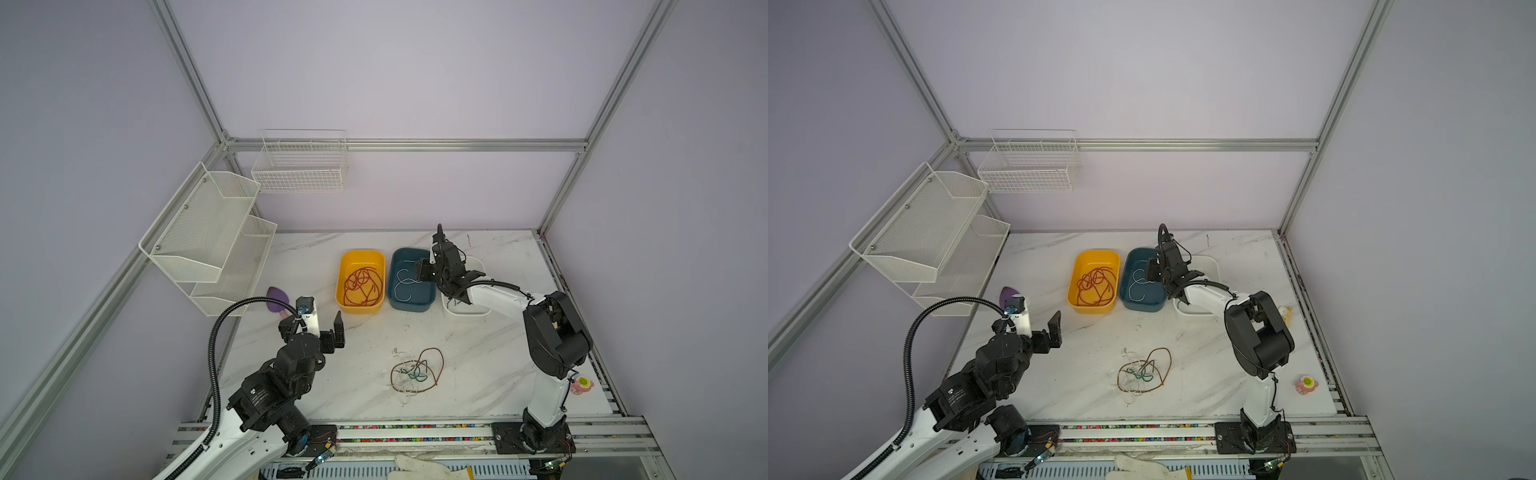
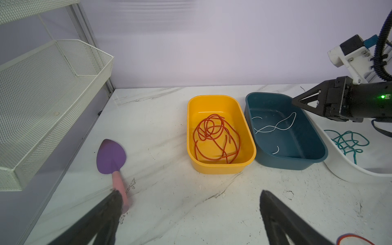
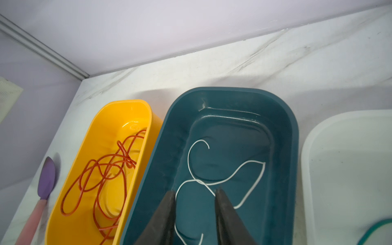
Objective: Untangle the cables
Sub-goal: 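Open the right gripper over the dark teal tub to drop the white wire, then move the right gripper down to the tangle and grasp a white wire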
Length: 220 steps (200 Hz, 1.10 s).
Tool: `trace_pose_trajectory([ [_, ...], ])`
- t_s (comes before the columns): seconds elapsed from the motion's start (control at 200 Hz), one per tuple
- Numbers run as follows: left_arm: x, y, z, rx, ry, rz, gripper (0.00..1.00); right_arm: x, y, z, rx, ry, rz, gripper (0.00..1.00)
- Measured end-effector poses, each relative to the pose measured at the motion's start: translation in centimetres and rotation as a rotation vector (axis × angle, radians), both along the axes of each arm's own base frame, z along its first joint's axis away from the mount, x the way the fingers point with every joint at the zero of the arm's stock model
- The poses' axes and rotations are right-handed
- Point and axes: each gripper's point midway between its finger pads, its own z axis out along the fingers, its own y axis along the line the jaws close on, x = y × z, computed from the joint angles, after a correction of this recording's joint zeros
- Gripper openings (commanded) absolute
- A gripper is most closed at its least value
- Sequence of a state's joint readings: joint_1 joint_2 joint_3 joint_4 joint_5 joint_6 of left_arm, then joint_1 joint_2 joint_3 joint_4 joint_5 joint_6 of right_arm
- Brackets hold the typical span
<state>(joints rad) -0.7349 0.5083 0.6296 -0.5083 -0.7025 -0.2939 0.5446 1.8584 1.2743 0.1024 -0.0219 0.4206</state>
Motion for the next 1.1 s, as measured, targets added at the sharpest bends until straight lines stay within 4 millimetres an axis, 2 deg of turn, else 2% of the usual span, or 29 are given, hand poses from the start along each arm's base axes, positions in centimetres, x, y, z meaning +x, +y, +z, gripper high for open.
trace_pose_trajectory([
  [0.155, 0.0, -0.3, -0.2, -0.003, 0.008, -0.016, 1.0, -2.6, -0.5, 1.1, 0.04, 0.019, 0.038, 0.56],
  [0.295, 0.2, -1.1, -0.9, 0.009, 0.041, -0.046, 1.0, -6.4, -0.8, 1.6, 0.081, 0.038, 0.098, 0.63],
  [0.42, 0.5, -2.1, -2.2, 0.03, 0.093, -0.084, 1.0, -11.0, 0.0, 0.6, 0.081, 0.075, 0.165, 0.64],
  [0.575, 0.4, -2.9, -3.5, 0.048, 0.146, -0.122, 1.0, -18.0, 1.5, -1.2, 0.08, 0.131, 0.269, 0.64],
  [0.65, 0.4, -3.1, -3.7, 0.049, 0.157, -0.135, 1.0, -21.2, 2.0, -1.8, 0.09, 0.158, 0.312, 0.64],
  [0.735, 0.3, -3.3, -3.8, 0.046, 0.16, -0.143, 1.0, -23.8, 2.3, -2.4, 0.102, 0.185, 0.349, 0.66],
  [0.88, 0.3, -3.6, -4.0, 0.043, 0.169, -0.158, 1.0, -26.4, 2.5, -2.9, 0.101, 0.216, 0.385, 0.66],
  [1.1, 0.3, -4.1, -4.5, 0.048, 0.193, -0.178, 1.0, -27.9, 2.3, -4.2, 0.094, 0.252, 0.387, 0.64],
])
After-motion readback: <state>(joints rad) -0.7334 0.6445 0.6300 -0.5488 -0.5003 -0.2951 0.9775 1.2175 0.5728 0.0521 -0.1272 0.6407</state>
